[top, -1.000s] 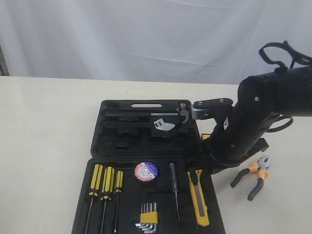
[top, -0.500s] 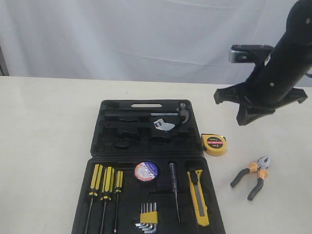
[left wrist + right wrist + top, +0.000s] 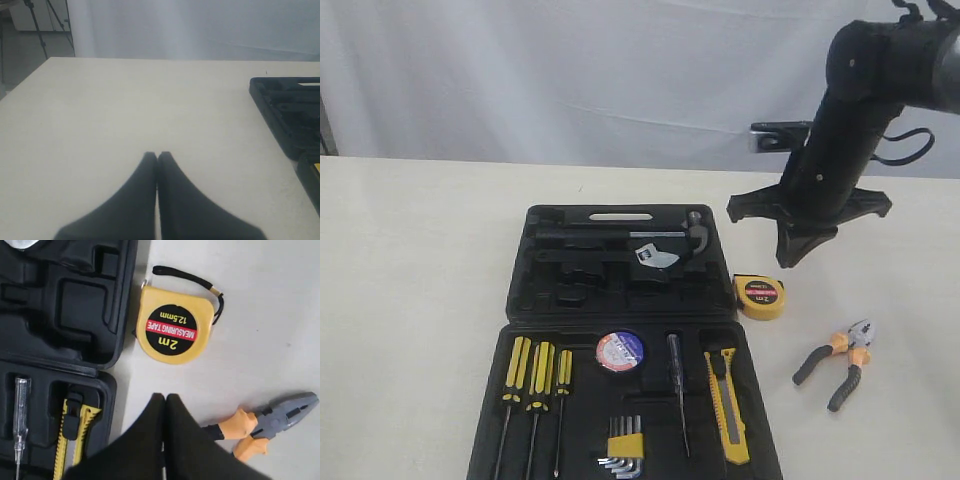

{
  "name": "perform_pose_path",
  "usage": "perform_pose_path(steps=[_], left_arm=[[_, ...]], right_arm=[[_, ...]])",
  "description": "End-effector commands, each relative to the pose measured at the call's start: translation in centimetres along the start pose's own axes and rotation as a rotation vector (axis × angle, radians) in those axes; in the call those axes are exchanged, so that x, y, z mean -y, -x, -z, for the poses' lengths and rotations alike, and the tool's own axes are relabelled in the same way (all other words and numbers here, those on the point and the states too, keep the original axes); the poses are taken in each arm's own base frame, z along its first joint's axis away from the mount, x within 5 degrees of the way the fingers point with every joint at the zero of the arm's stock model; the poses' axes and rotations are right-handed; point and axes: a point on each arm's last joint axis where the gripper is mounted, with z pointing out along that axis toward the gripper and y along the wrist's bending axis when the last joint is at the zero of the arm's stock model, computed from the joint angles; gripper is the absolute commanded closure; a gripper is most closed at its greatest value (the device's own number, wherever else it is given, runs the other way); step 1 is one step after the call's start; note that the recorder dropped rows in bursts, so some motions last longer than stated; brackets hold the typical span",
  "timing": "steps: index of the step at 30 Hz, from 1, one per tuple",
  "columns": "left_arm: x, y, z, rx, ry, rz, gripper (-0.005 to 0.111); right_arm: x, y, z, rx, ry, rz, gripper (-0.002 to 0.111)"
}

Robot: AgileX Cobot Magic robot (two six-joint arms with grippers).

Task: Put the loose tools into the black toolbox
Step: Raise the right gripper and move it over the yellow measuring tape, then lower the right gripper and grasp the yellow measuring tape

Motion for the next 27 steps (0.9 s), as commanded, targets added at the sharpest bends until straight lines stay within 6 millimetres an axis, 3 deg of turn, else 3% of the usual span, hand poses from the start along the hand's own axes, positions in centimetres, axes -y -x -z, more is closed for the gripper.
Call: perform_pose_path(steps=[1, 8, 10, 14, 16, 27], left_arm=[[0.0, 0.0, 0.0, 0.004, -0.005, 0.005, 0.107], [0.0, 0.0, 0.0, 0.004, -0.005, 0.005, 0.107], [0.0, 0.0, 0.0, 0.004, -0.005, 0.005, 0.107], [0.0, 0.0, 0.0, 0.004, -0.005, 0.005, 0.107], [0.0, 0.0, 0.0, 0.004, -0.005, 0.005, 0.107], [0.0, 0.0, 0.0, 0.004, -0.005, 0.005, 0.107]], right_arm=[[0.2, 0.5, -0.3, 0.019, -0.001, -0.015, 0.108], [0.3, 0.9, -0.8, 0.050, -0.009, -0.003, 0.106], [0.3, 1.1, -0.9, 0.065, -0.008, -0.003, 0.097], [0.3, 1.5, -1.6, 0.083, -0.008, -0.004, 0.062], [0.4, 1.7, -2.1, 0.092, -0.010, -0.004, 0.049], [0.6, 2.5, -5.1, 0.107, -0.015, -0.030, 0.048]])
